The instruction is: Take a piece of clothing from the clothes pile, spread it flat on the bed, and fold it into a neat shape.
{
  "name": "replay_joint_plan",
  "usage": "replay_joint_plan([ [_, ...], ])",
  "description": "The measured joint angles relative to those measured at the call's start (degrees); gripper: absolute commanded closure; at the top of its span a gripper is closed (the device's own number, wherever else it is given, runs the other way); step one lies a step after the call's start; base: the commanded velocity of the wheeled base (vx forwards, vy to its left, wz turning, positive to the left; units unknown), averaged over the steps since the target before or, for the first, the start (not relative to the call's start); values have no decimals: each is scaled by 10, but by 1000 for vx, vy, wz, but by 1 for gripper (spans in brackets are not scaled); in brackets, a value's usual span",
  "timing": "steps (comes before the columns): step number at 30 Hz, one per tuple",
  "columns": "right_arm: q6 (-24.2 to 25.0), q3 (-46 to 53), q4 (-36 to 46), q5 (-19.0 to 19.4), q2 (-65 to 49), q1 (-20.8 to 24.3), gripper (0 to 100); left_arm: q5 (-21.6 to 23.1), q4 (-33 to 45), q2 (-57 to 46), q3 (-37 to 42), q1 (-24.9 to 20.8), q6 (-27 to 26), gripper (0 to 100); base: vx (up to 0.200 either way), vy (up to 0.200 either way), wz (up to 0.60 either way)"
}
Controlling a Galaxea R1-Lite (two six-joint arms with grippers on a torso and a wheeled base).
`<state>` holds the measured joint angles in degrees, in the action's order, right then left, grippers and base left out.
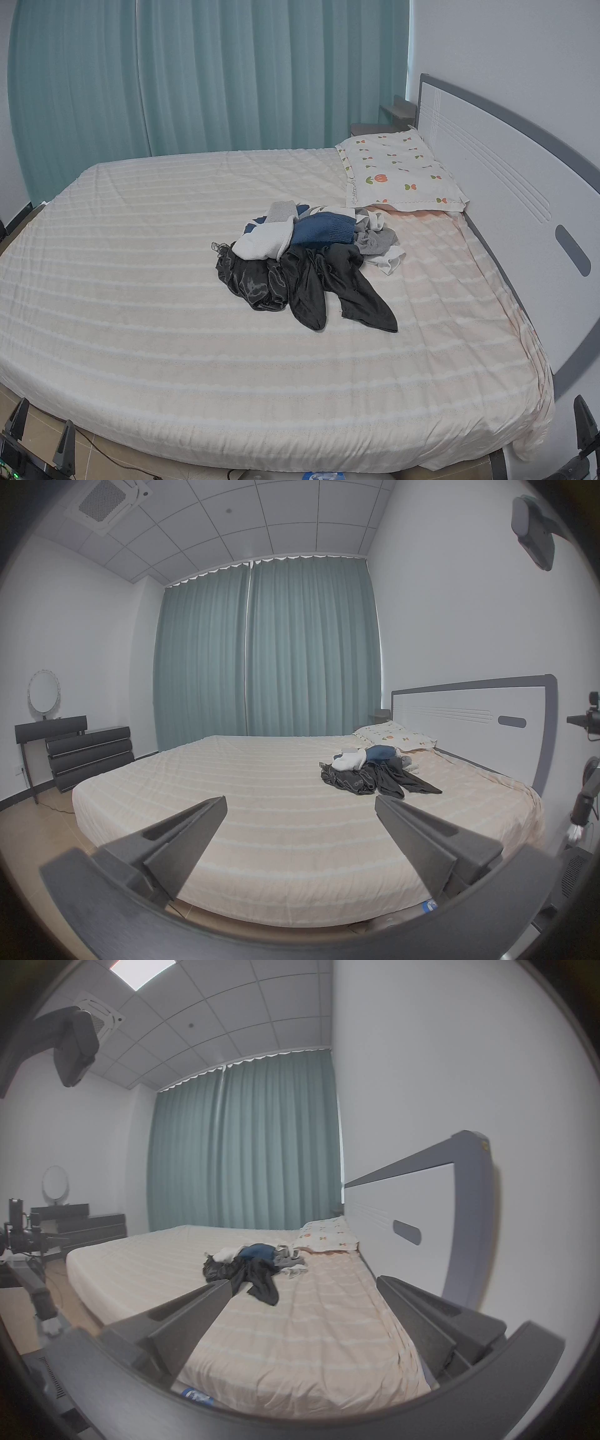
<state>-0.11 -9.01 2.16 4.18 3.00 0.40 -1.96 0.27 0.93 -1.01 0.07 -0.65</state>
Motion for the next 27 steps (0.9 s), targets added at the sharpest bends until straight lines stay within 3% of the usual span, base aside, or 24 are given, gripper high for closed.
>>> replay_joint_plan([
  [8, 16, -45, -23, 38, 125, 6, 0, 0, 0, 0, 0, 0, 0, 0, 0, 0, 0],
  [27, 110, -194, -224, 56, 652, 68, 0, -1, 0, 0, 0, 0, 1, 0, 0, 0, 0],
])
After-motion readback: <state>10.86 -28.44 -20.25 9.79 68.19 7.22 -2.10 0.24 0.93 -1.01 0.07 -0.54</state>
